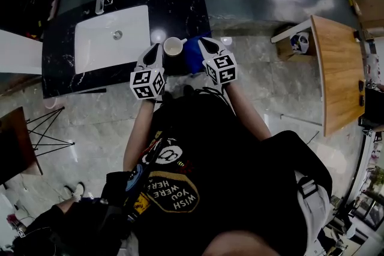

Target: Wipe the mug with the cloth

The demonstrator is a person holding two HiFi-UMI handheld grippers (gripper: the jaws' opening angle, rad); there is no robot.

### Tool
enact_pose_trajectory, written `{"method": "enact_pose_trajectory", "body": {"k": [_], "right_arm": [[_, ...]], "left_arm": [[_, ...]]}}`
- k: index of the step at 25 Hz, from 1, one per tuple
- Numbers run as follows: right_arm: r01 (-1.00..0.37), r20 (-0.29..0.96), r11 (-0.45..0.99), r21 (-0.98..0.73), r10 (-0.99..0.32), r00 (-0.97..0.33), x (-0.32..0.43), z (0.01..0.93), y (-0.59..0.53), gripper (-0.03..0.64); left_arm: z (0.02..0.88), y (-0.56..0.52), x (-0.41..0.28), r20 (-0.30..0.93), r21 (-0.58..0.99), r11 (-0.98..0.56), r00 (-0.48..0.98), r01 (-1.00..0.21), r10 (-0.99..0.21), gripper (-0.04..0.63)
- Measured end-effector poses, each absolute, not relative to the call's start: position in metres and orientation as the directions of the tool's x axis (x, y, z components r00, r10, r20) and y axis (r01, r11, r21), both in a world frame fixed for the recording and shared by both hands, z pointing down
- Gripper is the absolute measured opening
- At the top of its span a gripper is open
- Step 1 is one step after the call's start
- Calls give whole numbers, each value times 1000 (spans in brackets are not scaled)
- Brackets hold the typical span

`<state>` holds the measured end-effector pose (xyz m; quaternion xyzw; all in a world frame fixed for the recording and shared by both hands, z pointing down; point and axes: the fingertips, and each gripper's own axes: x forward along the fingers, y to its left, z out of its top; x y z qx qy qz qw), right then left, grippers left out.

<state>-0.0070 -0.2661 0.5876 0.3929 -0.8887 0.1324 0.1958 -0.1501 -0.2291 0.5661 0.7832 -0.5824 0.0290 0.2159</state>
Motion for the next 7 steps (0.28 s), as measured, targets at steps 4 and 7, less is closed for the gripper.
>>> {"method": "enact_pose_trajectory", "body": {"k": [4,7], "right_arm": [[-750,444,656,-84,-649,-617,-7,582,-263,2],[-750,442,655,-85,-650,-618,-6,581,-261,2]], "left_arm": [[563,-226,-148,297,303,-231,322,-925,-899,5],[563,-224,-147,297,305,-231,323,-924,-899,5]]}}
